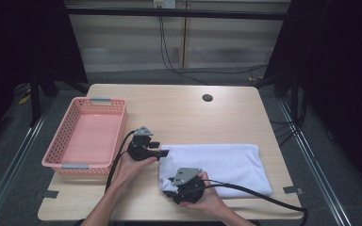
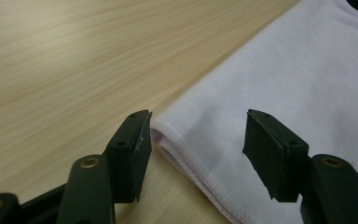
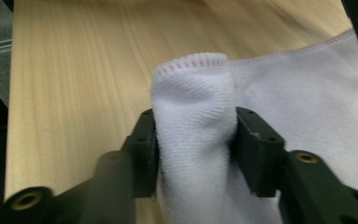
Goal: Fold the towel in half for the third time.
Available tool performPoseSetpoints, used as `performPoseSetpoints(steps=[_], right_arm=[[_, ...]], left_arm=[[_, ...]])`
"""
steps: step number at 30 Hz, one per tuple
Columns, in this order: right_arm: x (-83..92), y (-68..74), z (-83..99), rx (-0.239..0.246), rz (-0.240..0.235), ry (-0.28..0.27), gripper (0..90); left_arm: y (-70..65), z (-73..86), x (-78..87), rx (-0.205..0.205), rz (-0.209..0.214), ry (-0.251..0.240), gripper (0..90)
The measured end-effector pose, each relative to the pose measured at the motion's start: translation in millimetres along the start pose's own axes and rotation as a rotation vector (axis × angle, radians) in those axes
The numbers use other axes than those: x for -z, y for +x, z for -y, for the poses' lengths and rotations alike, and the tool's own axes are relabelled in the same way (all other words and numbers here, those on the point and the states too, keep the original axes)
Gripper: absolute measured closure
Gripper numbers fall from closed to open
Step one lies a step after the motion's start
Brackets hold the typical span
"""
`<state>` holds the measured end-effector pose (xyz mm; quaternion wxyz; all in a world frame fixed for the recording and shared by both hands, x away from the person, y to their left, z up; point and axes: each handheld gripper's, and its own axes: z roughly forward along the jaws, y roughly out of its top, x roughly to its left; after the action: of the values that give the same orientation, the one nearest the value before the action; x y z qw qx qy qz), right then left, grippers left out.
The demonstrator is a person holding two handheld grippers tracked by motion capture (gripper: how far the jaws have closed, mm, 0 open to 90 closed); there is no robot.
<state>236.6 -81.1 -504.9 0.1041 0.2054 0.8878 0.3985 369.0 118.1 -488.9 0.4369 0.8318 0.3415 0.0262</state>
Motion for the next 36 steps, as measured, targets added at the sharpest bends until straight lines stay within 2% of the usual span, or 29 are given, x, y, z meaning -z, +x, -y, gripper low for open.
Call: performPoseSetpoints(steps=[2, 4, 5, 7, 11, 13, 16, 17, 20, 22, 23, 25, 26, 27, 31, 32, 36], right_arm=[[0.5, -1.1, 0.1, -0.021, 0.01, -0.001, 61.0], [1.0, -1.7, -0.4, -0.034, 0.02, 0.001, 65.8], [1.6, -2.9, -0.6, -0.038, 0.021, 0.004, 67.0], [3.7, -7.6, -0.1, -0.082, 0.001, 0.002, 72.1], [7.9, -11.9, 2.0, -0.122, -0.024, 0.002, 75.3], [9.7, -11.8, 2.6, -0.131, -0.03, 0.004, 76.3], [10.3, -12.8, 3.3, -0.136, -0.035, 0.0, 76.9], [10.2, -12.7, 3.1, -0.137, -0.035, 0.001, 77.0], [10.3, -12.9, 2.9, -0.138, -0.038, 0.002, 77.2], [10.6, -13.2, 2.7, -0.146, -0.04, 0.001, 77.5], [10.7, -13.4, 2.6, -0.146, -0.043, -0.001, 77.7], [11.7, -14.4, 1.9, -0.151, -0.046, -0.003, 78.0], [11.9, -14.7, 1.5, -0.159, -0.05, -0.006, 78.1], [13.1, -15.1, 0.6, -0.16, -0.051, -0.01, 78.3], [20.7, -15.8, -4.8, -0.166, -0.048, -0.037, 78.5], [22.9, -16.2, -6.1, -0.167, -0.048, -0.043, 78.5], [34.8, -20.1, -14.6, -0.167, -0.036, -0.086, 78.6]], left_arm=[[5.3, -2.6, -2.2, 0.001, -0.022, -0.003, 38.5], [10.3, -1.5, -6.2, 0.024, -0.012, -0.008, 38.0], [11.0, -0.5, -9.1, 0.018, -0.013, 0.015, 37.1], [10.4, 1.2, -12.9, 0.015, -0.005, 0.035, 36.5], [7.5, 2.6, -18.9, -0.019, -0.014, 0.058, 34.0], [7.6, 2.2, -19.8, -0.019, -0.018, 0.055, 32.5], [2.4, 1.1, -22.7, -0.048, -0.019, 0.066, 31.8], [1.4, 1.2, -23.4, -0.059, -0.007, 0.067, 32.5], [-1.4, 0.4, -25.3, -0.083, 0.017, 0.073, 38.7], [-3.8, 0.7, -25.7, -0.086, 0.02, 0.073, 44.1], [-4.3, 1.2, -26.0, -0.084, 0.035, 0.072, 47.9], [-4.5, 1.9, -26.8, -0.082, 0.073, 0.072, 61.4], [-3.9, 2.2, -26.9, -0.056, 0.096, 0.073, 67.3], [-4.3, 2.6, -26.4, -0.046, 0.096, 0.065, 72.3], [-2.9, -0.4, -22.6, -0.012, 0.119, 0.05, 77.0], [-3.1, -2.8, -19.7, 0.016, 0.126, 0.025, 77.2], [-3.0, -15.6, -7.4, 0.033, 0.143, -0.043, 77.5]])
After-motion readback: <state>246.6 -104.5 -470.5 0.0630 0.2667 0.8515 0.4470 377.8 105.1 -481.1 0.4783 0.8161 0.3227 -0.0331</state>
